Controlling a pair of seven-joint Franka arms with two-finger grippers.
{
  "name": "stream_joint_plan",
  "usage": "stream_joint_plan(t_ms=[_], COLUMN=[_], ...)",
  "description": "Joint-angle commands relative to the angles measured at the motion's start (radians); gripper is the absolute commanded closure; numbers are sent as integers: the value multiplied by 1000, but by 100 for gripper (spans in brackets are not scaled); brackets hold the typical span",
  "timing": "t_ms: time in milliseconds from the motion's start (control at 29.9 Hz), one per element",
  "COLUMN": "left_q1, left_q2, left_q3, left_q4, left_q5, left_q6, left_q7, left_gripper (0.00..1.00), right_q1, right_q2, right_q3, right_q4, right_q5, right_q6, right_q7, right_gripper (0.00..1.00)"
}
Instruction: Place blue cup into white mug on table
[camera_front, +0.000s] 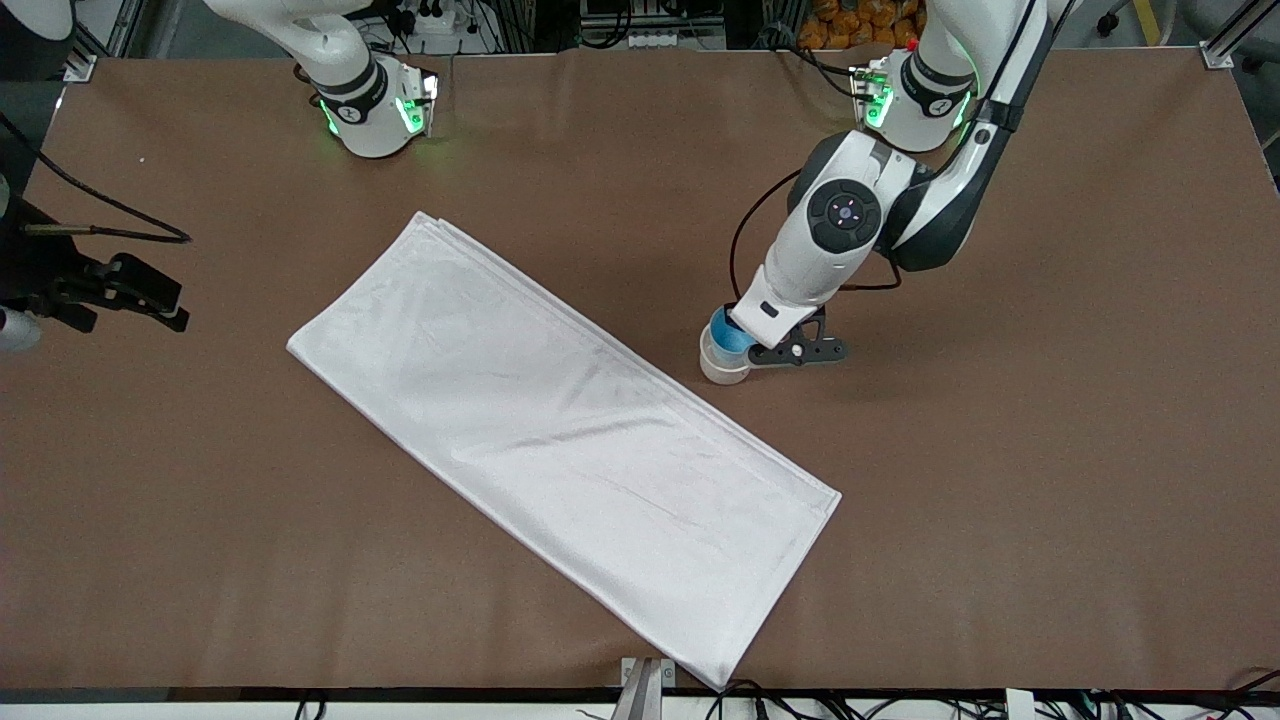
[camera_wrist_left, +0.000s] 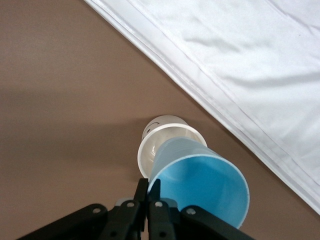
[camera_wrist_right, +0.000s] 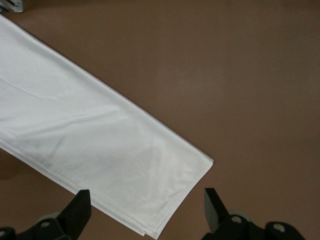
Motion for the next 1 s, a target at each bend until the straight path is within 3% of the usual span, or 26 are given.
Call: stream_joint_plan(t_ms=[0, 334, 367, 401, 434, 468, 969], left_q1=[-11, -18, -18, -16, -15, -16, 24], left_q2=[26, 41, 41, 41, 41, 41, -5], left_q3=[7, 7, 7, 7, 7, 7, 16], left_q4=[21, 21, 22, 24, 24, 24, 24], left_q5=[-9, -5, -5, -7, -6, -4, 7], left_q6=[8, 10, 10, 10, 10, 11, -9], left_q7=[-16, -15, -15, -16, -15, -4, 60], left_gripper=[100, 100, 96, 76, 45, 0, 0], right_q1=[-11, -12, -14, -14, -14, -14, -44], right_q2=[-63, -63, -63, -63, -63, -62, -63], right_q3=[13, 13, 13, 11, 11, 11, 13], right_q4=[-80, -74, -74, -74, -76, -76, -74], right_q5=[23, 14, 14, 14, 14, 14, 14], right_q6=[34, 20, 20, 22, 23, 26, 19], right_q7=[-8, 33, 33, 33, 33, 33, 33], right_gripper=[0, 0, 0, 0, 0, 0, 0])
